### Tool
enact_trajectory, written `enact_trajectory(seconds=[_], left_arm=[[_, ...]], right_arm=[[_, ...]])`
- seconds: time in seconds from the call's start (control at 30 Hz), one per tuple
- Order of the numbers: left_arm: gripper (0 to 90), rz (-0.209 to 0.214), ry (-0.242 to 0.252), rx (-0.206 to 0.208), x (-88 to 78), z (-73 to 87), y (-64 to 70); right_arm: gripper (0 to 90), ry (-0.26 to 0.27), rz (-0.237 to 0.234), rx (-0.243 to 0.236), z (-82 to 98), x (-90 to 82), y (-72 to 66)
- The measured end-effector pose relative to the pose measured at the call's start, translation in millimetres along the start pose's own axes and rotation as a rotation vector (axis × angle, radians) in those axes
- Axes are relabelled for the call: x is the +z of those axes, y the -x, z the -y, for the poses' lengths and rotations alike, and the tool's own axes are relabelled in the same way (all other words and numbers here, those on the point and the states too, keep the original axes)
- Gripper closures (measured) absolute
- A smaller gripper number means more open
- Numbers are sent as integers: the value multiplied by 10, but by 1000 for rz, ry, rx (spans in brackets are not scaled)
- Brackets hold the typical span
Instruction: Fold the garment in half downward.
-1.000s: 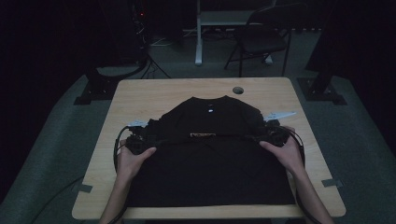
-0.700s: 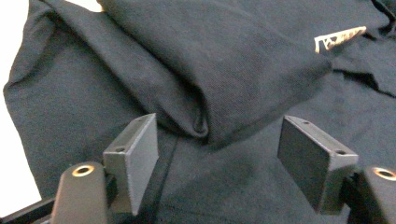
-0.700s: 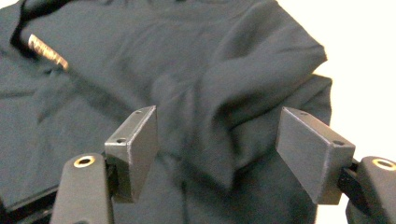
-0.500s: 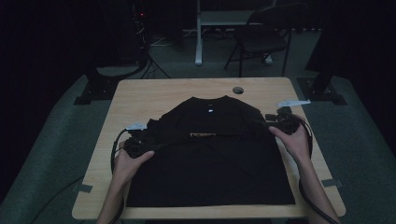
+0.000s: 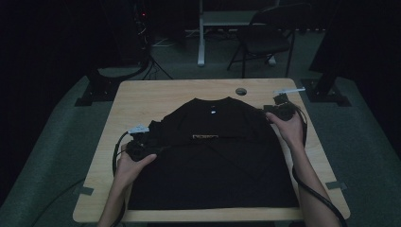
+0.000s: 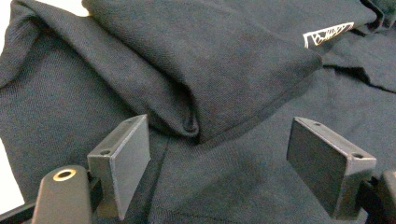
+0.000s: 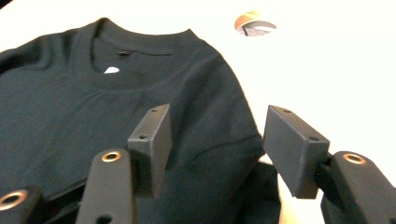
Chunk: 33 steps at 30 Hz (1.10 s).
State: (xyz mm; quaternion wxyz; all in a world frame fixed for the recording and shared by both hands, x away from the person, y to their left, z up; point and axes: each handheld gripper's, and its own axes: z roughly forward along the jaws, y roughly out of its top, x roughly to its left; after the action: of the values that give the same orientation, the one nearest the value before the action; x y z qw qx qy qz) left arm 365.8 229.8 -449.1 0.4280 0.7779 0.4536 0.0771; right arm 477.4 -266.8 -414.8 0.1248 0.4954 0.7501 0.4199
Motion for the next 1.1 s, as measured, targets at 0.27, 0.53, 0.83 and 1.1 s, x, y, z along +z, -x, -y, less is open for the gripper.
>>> enact_trajectory(seconds=[0.27,0.53,0.83,1.1], left_arm=[[226,8,13,4,-1,16,-10],[226,8,24,6,2,29,-8],[226,12,38,-5,3,39,-17],[226,7,21,-24,6,10,-7]], right_arm=[[524,-32,24,57,-45,186,124],[588,-45,-3,114,-17,282,180],[863,-21,12,74,-25,252,118],[862,-19,2,76,-5,241,113]])
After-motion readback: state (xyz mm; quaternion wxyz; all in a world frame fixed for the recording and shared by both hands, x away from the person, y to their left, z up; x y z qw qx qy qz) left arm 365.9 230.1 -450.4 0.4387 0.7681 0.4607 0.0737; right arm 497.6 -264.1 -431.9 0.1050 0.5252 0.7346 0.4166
